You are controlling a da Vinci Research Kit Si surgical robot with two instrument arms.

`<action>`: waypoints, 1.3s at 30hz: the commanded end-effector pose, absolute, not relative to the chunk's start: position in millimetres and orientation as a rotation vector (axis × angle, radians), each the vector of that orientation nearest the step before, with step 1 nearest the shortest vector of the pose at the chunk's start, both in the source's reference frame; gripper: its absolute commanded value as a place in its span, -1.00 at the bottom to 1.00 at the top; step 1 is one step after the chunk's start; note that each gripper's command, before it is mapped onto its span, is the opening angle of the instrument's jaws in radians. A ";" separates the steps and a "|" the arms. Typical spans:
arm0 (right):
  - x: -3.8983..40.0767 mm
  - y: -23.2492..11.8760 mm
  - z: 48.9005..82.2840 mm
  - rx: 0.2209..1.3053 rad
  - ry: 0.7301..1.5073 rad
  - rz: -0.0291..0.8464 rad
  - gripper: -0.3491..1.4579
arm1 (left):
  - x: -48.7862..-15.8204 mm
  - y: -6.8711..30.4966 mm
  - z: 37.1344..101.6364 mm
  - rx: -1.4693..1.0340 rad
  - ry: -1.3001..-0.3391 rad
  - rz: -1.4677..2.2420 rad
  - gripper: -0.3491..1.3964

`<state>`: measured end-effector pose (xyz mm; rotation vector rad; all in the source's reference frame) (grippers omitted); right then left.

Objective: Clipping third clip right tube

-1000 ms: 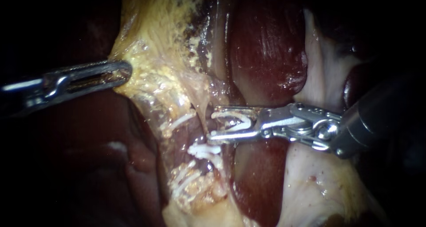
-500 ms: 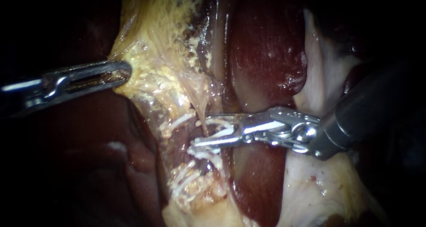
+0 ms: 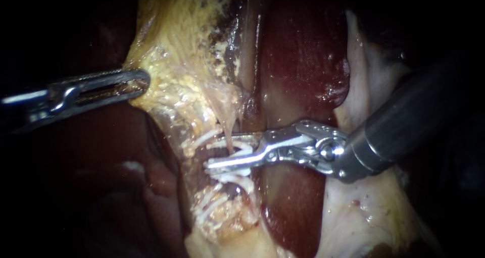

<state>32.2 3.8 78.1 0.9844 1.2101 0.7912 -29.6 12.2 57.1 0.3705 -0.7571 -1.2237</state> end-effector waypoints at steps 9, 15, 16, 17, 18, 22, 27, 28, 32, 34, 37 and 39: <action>31.7 4.8 77.5 1.014 1.214 0.820 -0.01 | -29.6 12.2 57.1 0.370 -0.757 -1.224 -1.00; 31.3 4.8 77.6 1.026 1.205 0.824 -0.51 | -29.6 12.2 57.1 0.370 -0.757 -1.225 -1.00; 31.1 4.8 77.6 1.027 1.193 0.819 -0.75 | -29.6 12.2 57.1 0.370 -0.757 -1.225 -1.00; 30.9 4.8 77.6 1.023 1.176 0.826 -0.98 | -29.6 12.2 57.1 0.370 -0.757 -1.225 -1.00; 30.8 4.9 77.6 1.011 1.162 0.832 -1.00 | -29.6 12.2 57.1 0.370 -0.757 -1.225 -1.00; 30.6 5.1 77.8 0.992 1.152 0.845 -1.00 | -29.6 12.2 57.1 0.370 -0.757 -1.225 -1.00; 30.6 5.0 78.1 0.985 1.152 0.848 -1.00 | -29.6 12.2 57.1 0.369 -0.756 -1.225 -1.00; 30.6 4.9 78.1 0.985 1.152 0.848 -1.00 | -29.6 12.2 57.1 0.369 -0.756 -1.225 -1.00; 30.6 4.8 78.1 0.988 1.150 0.852 -1.00 | -29.6 12.2 57.1 0.369 -0.756 -1.225 -1.00; 30.6 4.8 78.1 0.988 1.150 0.852 -1.00 | -29.6 12.2 57.1 0.369 -0.756 -1.226 -1.00; 30.6 4.9 78.2 0.988 1.150 0.852 -1.00 | -29.6 12.2 57.1 0.369 -0.756 -1.226 -1.00; 30.6 4.9 78.2 0.988 1.150 0.853 -1.00 | -29.6 12.2 57.2 0.369 -0.756 -1.226 -1.00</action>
